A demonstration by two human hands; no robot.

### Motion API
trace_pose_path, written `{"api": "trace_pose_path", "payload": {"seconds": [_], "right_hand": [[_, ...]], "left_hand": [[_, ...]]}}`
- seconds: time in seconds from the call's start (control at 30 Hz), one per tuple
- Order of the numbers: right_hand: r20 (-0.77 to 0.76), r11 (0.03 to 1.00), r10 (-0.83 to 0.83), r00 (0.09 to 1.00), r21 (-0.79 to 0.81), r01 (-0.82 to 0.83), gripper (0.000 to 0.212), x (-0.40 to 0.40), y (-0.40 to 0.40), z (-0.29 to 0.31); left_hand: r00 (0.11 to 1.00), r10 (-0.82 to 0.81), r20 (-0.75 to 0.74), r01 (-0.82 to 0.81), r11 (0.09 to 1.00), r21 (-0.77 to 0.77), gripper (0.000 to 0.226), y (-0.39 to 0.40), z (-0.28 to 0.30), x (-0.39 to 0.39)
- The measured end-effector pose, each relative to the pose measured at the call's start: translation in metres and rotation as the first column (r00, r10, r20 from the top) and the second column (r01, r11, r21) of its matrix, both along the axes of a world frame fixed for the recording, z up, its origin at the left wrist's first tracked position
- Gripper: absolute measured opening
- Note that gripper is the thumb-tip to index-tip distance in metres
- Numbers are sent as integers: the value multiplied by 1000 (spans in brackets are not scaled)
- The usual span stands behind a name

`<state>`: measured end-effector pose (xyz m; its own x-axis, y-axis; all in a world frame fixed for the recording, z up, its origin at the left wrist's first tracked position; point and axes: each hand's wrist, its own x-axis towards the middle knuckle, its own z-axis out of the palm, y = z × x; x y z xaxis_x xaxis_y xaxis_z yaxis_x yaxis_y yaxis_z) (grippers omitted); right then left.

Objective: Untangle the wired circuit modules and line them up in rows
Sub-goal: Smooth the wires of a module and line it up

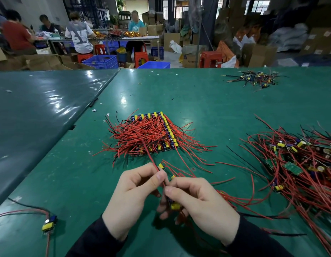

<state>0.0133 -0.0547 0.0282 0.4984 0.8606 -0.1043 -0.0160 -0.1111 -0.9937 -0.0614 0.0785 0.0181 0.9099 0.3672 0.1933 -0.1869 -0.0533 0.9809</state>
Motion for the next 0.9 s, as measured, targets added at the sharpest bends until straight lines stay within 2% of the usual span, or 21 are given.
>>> {"api": "trace_pose_path", "payload": {"seconds": [0.13, 0.2, 0.3, 0.4, 0.47, 0.5, 0.63, 0.73, 0.9], "right_hand": [[-54, 997, 56, 997, -49, -58, 24, -4, 2, -1], [-84, 996, 70, 994, -57, -75, 23, -4, 2, -1], [-124, 996, 74, 989, -35, -79, 24, -1, 0, 1], [-125, 997, 74, 989, -5, -75, 24, 3, -1, 2], [-108, 996, 90, 990, 1, -91, 24, 5, -2, 2], [-97, 994, 110, 989, -4, -111, 24, 5, -2, 2], [-71, 980, 188, 980, -48, -192, 23, 4, 0, 0], [-71, 986, 152, 986, -52, -156, 23, 7, -1, -2], [-132, 994, 107, 985, -24, -111, 23, 8, -2, -4]], "left_hand": [[1000, 3, -9, 0, 965, 261, 28, 4, -3, 0], [1000, 5, -9, -1, 942, 337, 32, 6, -3, 1], [1000, 14, -28, -7, 968, 250, 25, 9, -1, 1], [998, -24, -60, 22, 999, -28, 24, 5, -1, -1], [991, -117, -71, 98, 967, -235, 23, 2, 1, -2], [986, -153, -72, 128, 953, -273, 22, 1, 1, -3], [980, -158, -124, 140, 979, -146, 22, 2, 2, -1], [983, -76, -167, 60, 993, -103, 21, 5, 0, -1], [994, 15, -112, -19, 999, -35, 18, 8, -2, 0]]}}
